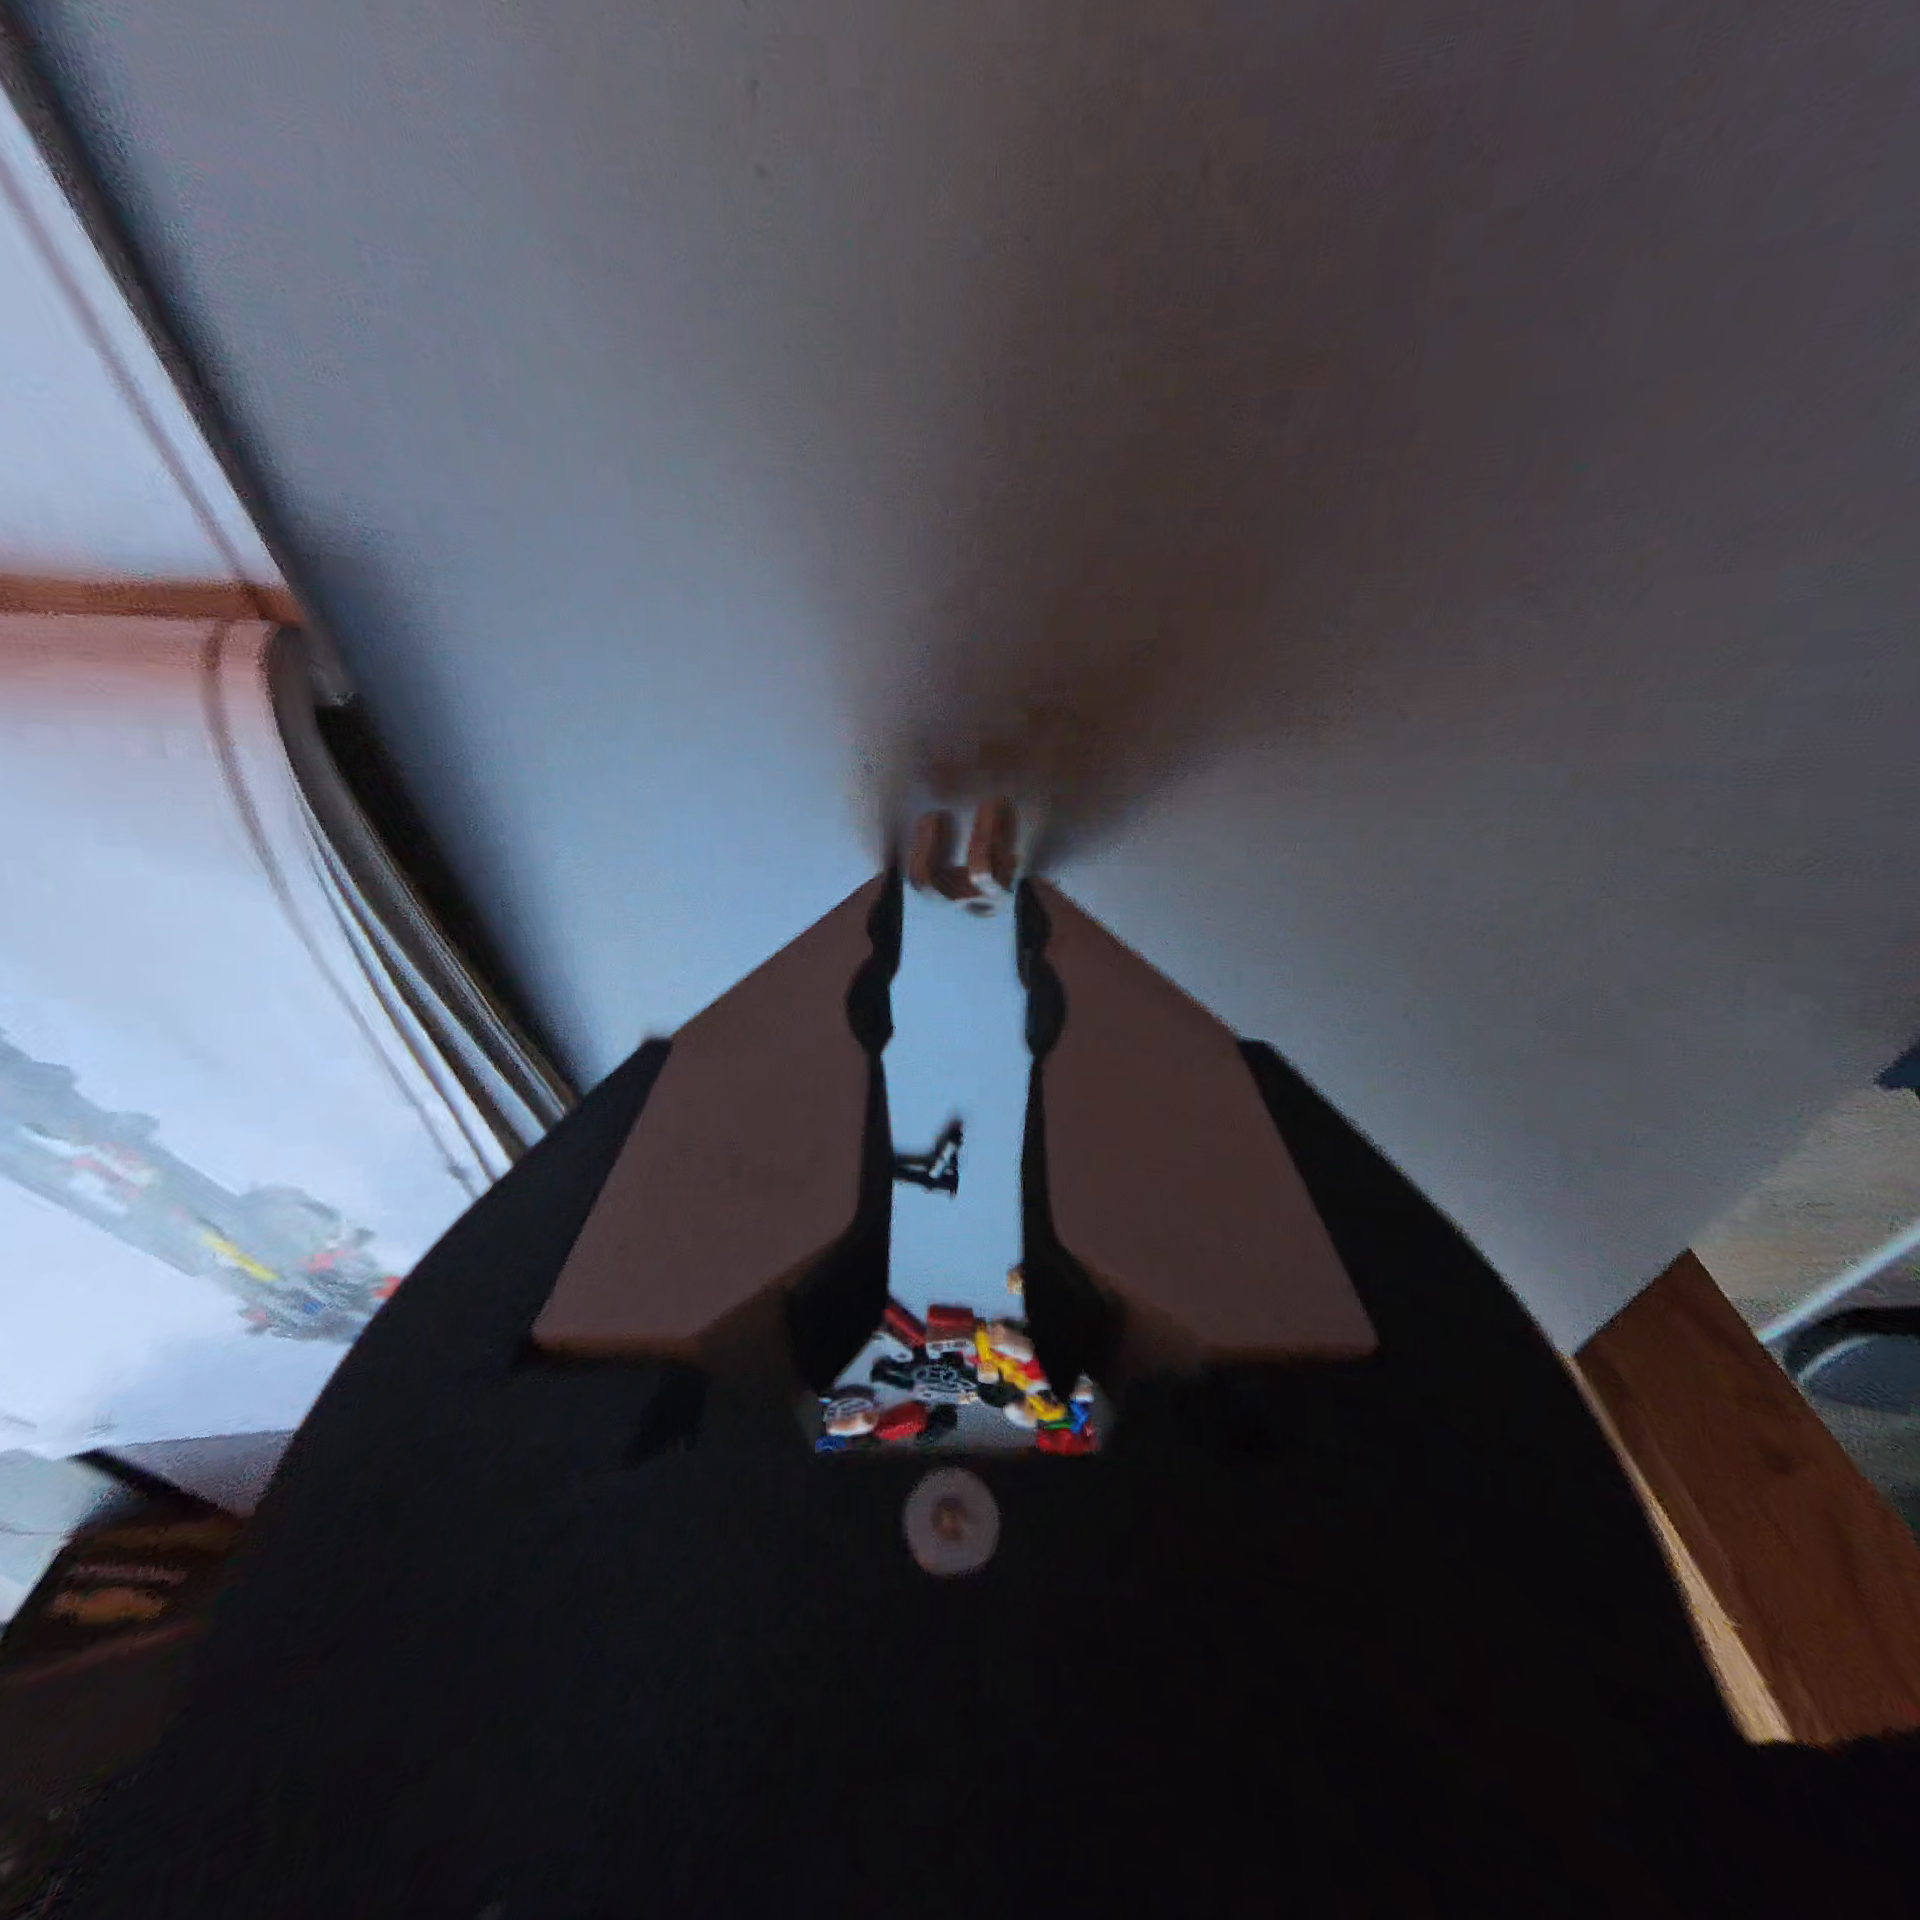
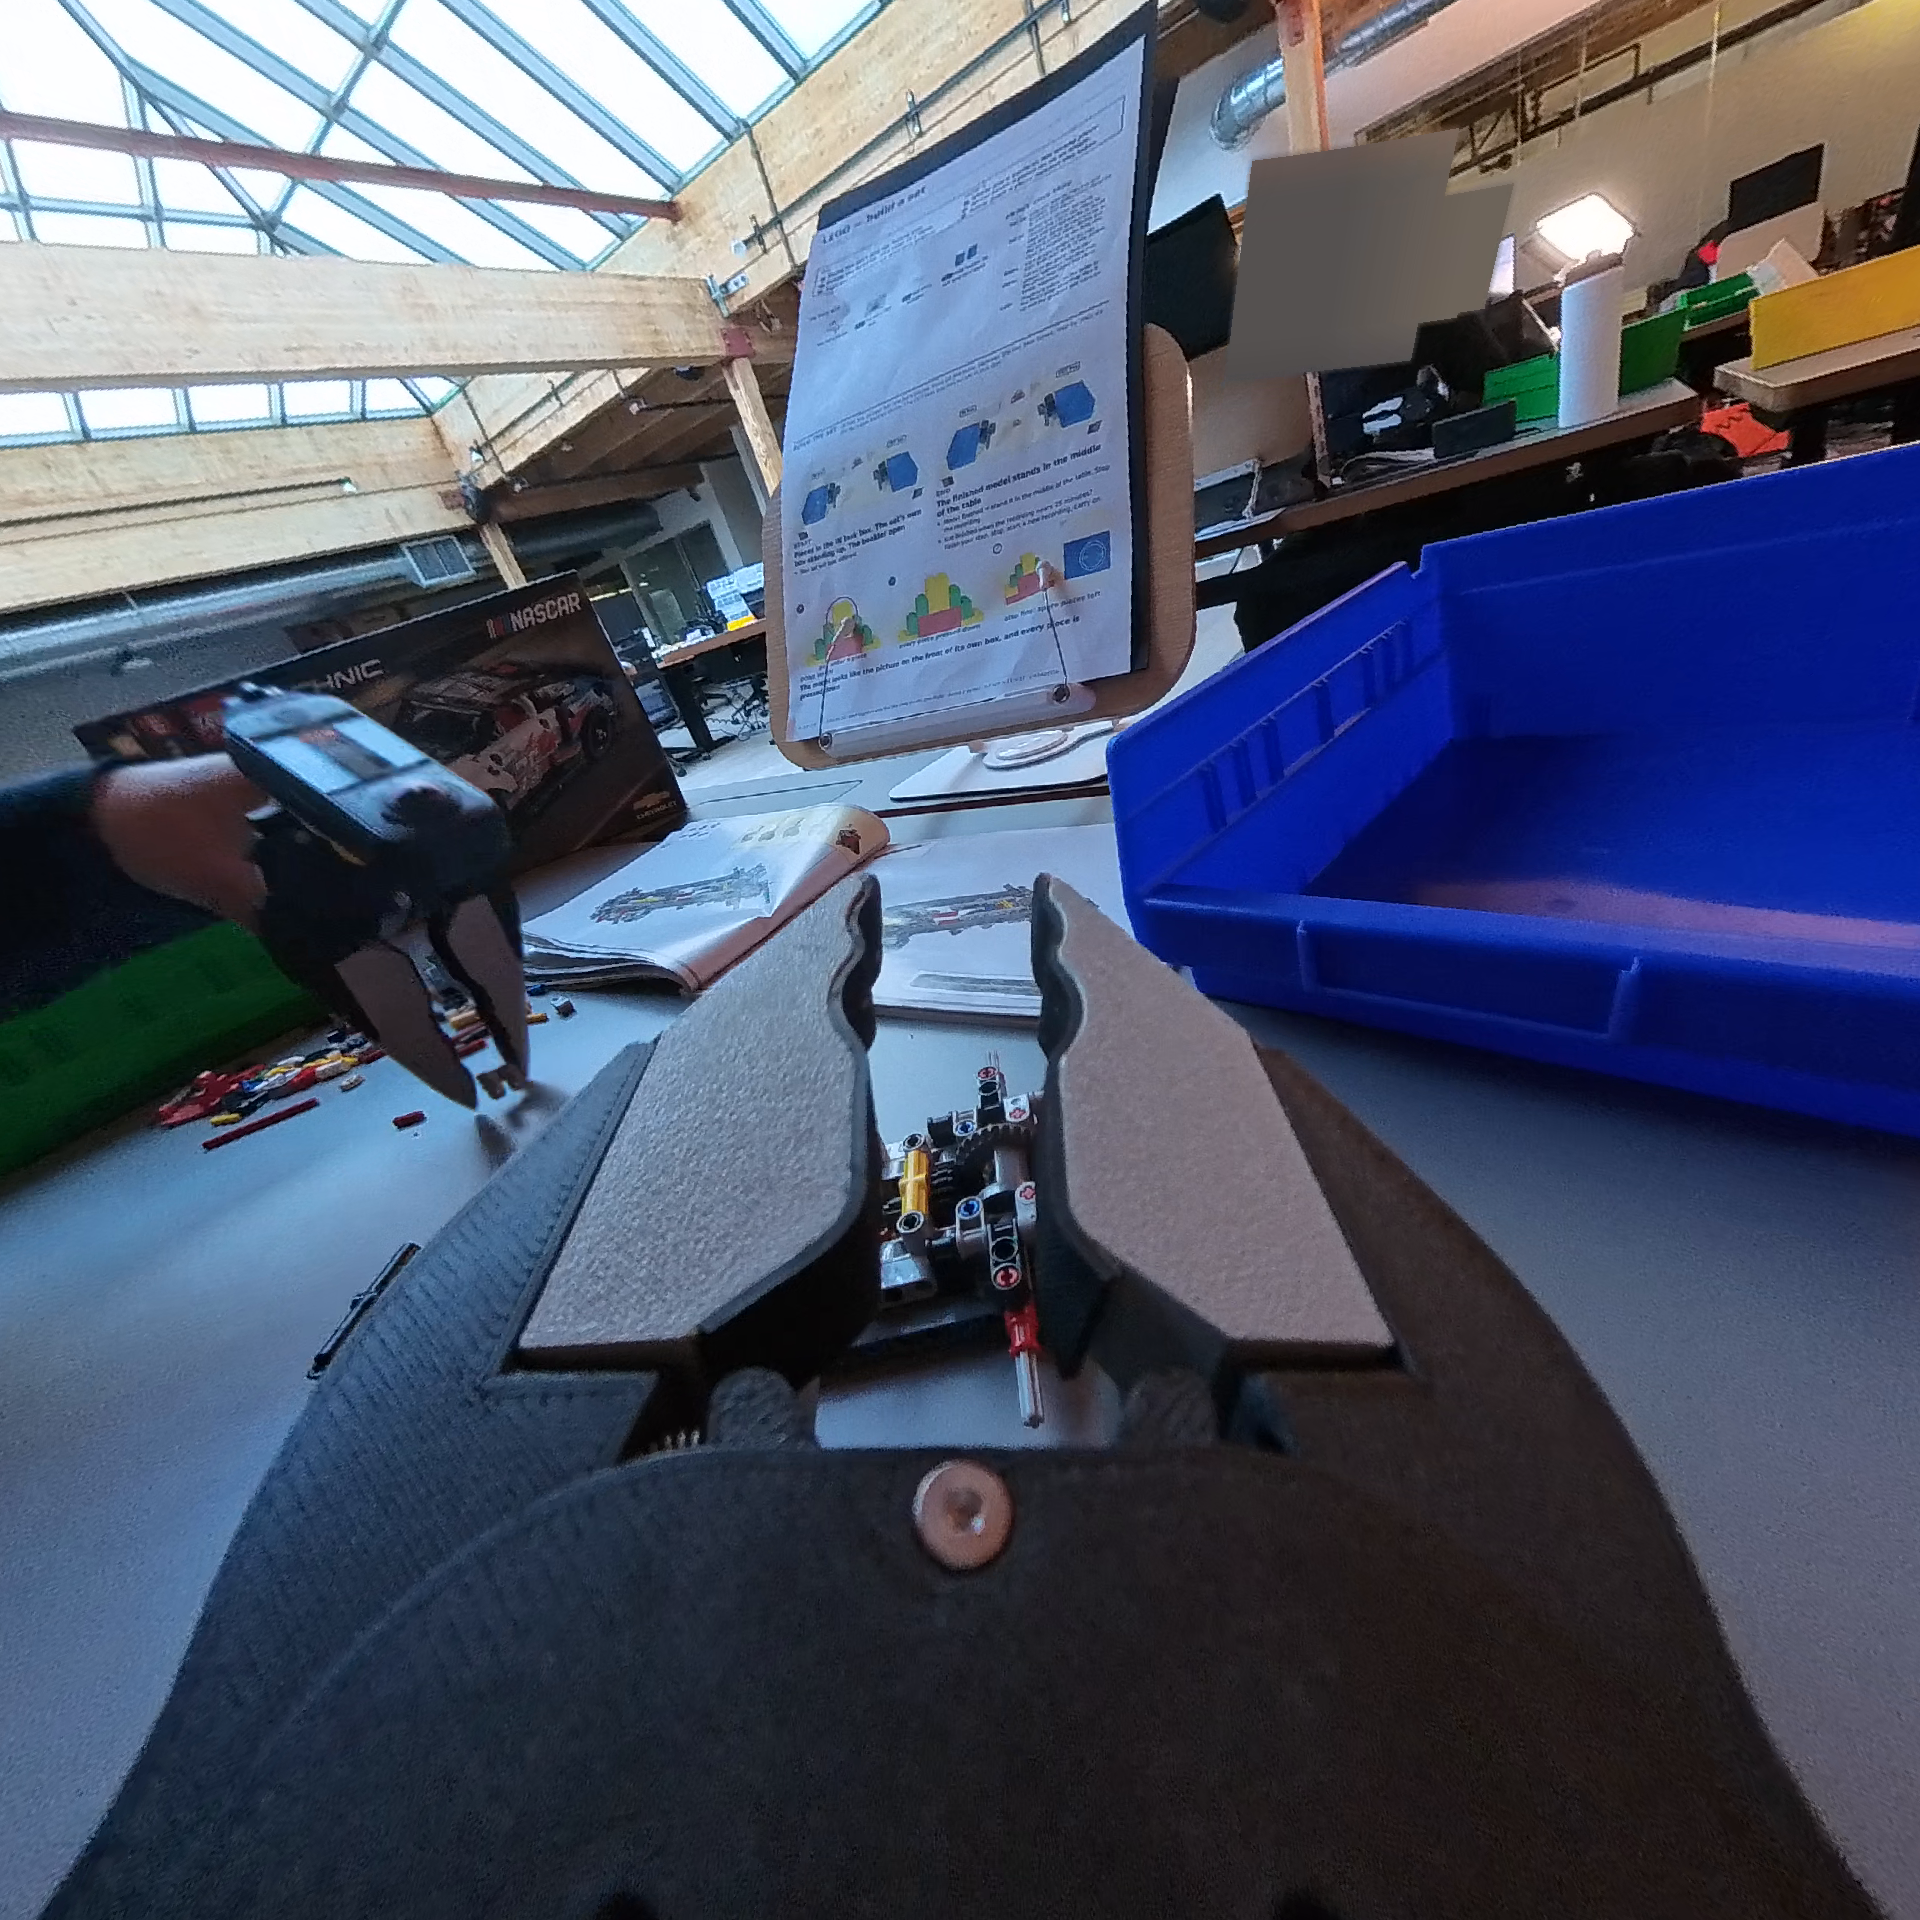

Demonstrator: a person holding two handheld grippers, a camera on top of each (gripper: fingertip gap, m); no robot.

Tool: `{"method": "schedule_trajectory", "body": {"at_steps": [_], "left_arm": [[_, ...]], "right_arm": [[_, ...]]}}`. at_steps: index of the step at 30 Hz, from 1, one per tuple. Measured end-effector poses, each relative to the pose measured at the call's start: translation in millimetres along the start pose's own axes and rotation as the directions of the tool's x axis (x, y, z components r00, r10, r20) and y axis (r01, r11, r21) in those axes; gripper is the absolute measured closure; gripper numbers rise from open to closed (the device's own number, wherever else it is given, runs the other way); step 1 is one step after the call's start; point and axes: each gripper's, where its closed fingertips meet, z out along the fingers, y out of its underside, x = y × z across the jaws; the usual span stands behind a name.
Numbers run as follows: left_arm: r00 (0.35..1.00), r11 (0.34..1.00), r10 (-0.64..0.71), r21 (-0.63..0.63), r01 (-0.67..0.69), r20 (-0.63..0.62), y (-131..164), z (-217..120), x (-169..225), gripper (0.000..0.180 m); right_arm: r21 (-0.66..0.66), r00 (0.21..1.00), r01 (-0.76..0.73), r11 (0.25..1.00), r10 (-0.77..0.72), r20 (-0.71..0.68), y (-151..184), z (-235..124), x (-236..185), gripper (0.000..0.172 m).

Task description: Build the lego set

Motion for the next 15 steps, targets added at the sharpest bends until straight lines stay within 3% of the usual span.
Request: {"method": "schedule_trajectory", "body": {"at_steps": [1,2,4,7,10,15], "left_arm": [[0.999,1.0,-0.003,0.021,0.003,0.035,-7.3,-1.2,-5.7,0.167],[0.999,0.999,-0.014,0.044,0.013,0.032,-13.0,-3.5,-5.9,0.154],[0.999,0.996,-0.039,0.079,0.039,-0.008,-17.1,-8.8,-0.2,0.148],[0.996,0.996,-0.06,0.065,0.056,0.064,2.7,-19.1,-4.4,0.145],[0.995,0.99,-0.099,0.1,0.097,0.02,21.7,-22.4,10.7,0.146],[0.991,0.992,-0.127,0.02,0.126,0.038,54.4,8.6,17.8,0.154]], "right_arm": [[0.003,1.0,-0.003,1.0,0.003,0.001,-0.3,-0.3,0.2,0.146],[0.004,1.0,-0.005,1.0,0.005,0.002,-0.5,-0.4,0.2,0.146],[0.004,1.0,-0.011,1.0,0.011,0.01,-0.3,-0.2,-0.5,0.146],[-0.002,1.0,-0.01,1.0,0.01,0.023,0.5,0.9,-2.4,0.146],[-0.007,0.999,-0.003,1.0,0.003,0.034,1.0,1.9,-4.9,0.146],[-0.01,0.999,-0.001,1.0,0.002,0.033,1.4,2.4,-5.3,0.146]]}}
